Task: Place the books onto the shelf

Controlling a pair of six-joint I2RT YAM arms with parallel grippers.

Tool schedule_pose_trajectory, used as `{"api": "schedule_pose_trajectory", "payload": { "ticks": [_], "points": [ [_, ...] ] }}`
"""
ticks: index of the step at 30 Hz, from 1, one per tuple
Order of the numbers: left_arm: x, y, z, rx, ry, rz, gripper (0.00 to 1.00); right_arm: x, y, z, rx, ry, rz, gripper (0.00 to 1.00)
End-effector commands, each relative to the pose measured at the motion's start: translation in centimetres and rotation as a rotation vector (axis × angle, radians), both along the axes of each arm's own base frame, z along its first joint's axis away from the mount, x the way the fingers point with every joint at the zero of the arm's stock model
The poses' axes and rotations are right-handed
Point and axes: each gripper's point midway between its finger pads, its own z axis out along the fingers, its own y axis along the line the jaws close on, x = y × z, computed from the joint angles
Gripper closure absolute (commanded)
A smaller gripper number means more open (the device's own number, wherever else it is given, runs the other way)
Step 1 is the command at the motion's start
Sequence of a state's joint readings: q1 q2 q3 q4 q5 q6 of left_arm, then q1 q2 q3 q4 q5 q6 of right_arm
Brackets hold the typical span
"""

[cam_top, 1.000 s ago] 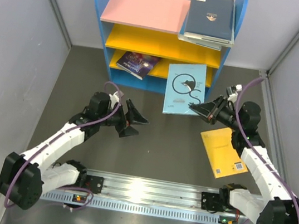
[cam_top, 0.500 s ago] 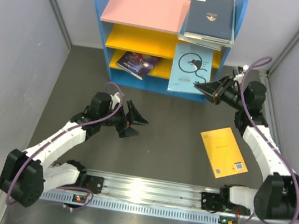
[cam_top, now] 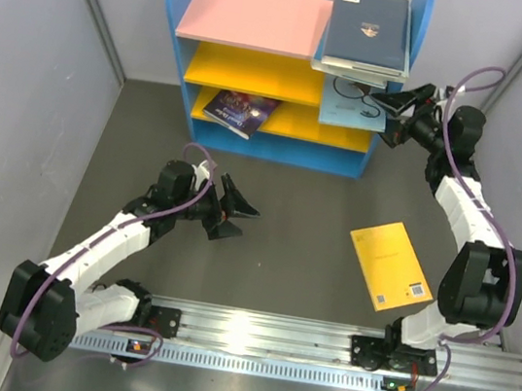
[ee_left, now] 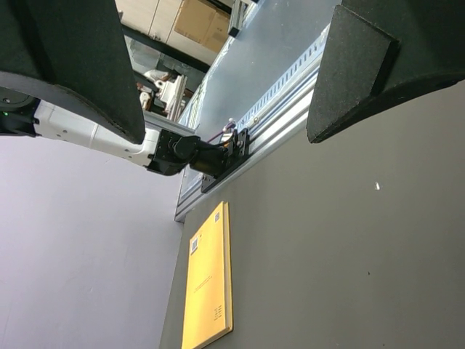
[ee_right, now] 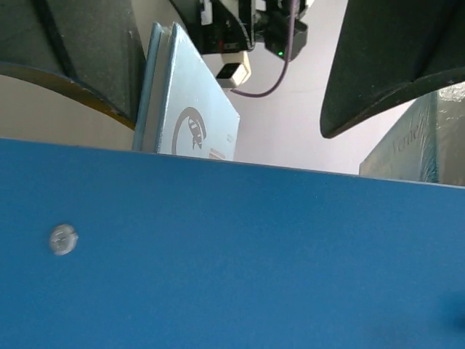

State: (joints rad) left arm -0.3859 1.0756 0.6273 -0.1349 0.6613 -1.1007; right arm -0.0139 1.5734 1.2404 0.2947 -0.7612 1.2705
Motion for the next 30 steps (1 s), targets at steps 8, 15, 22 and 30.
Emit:
{"api": "schedule_pose_trajectory", "payload": {
  "ticks": [8, 15, 22, 30],
  "points": [
    [0.8, -0.1, -0.1, -0.024, -0.032, -0.001, 0.03, -5.1, -2.0, 0.1, -0.053, -0.058, -0.023, 0.0],
    [1.3, -0.4, 0.4, -0.035, -0.045, -0.012, 0.03, -8.8, -1.8, -1.6, -0.101, -0.041, -0.02, 0.0],
    [1.5, -1.6, -0.9, 0.093, -0.046, -0.082, 0.03, -12.7, -7.3, -9.9, -0.5, 0.269, -0.227, 0.0],
    [1.1, -10.4, -4.1, 0.173, -0.009, -0.294, 0.03, -15.2, -18.8, -22.0, -0.636, 0.752, -0.382, 0.0]
  ]
}}
